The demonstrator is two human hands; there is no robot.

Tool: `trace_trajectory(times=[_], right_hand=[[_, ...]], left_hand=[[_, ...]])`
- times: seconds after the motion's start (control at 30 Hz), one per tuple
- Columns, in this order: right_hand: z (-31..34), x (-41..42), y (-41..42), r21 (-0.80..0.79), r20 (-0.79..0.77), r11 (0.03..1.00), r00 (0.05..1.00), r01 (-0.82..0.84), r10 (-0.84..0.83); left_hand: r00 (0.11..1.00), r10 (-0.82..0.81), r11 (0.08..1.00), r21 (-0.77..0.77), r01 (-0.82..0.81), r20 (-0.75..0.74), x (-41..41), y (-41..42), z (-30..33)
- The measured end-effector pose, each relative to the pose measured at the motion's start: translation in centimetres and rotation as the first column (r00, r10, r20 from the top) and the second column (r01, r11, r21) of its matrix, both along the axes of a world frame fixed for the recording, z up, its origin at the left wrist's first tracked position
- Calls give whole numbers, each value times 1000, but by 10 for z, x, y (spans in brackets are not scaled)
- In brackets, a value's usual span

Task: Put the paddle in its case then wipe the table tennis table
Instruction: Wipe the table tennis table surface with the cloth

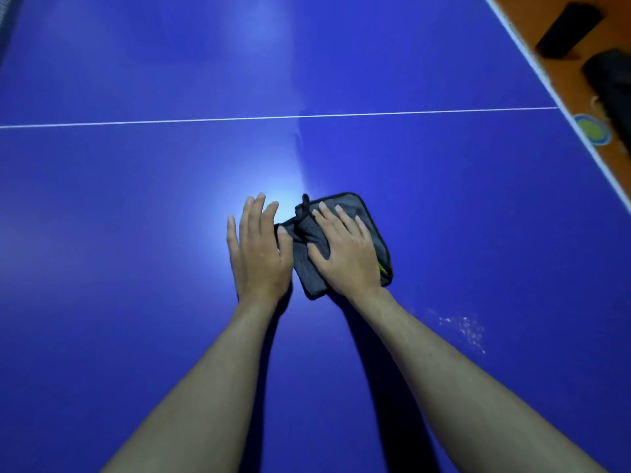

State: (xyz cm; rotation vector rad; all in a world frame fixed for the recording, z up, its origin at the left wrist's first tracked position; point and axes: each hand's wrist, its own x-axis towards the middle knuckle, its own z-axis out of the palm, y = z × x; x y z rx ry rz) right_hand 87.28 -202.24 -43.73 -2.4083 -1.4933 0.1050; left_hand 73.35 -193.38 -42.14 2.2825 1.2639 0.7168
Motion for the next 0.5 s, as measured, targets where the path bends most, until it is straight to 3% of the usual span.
trace_trajectory(times=[0.23, 0.5], right_hand=[[2, -63, -101, -39, 6, 999, 1000, -14, 14], [-1, -126, -229, -52, -24, 998, 1000, -20, 18]], left_hand=[[1000, -18, 999, 39, 18, -18, -26, -60, 25], [989, -33, 997, 64, 43, -142, -92, -157, 16]])
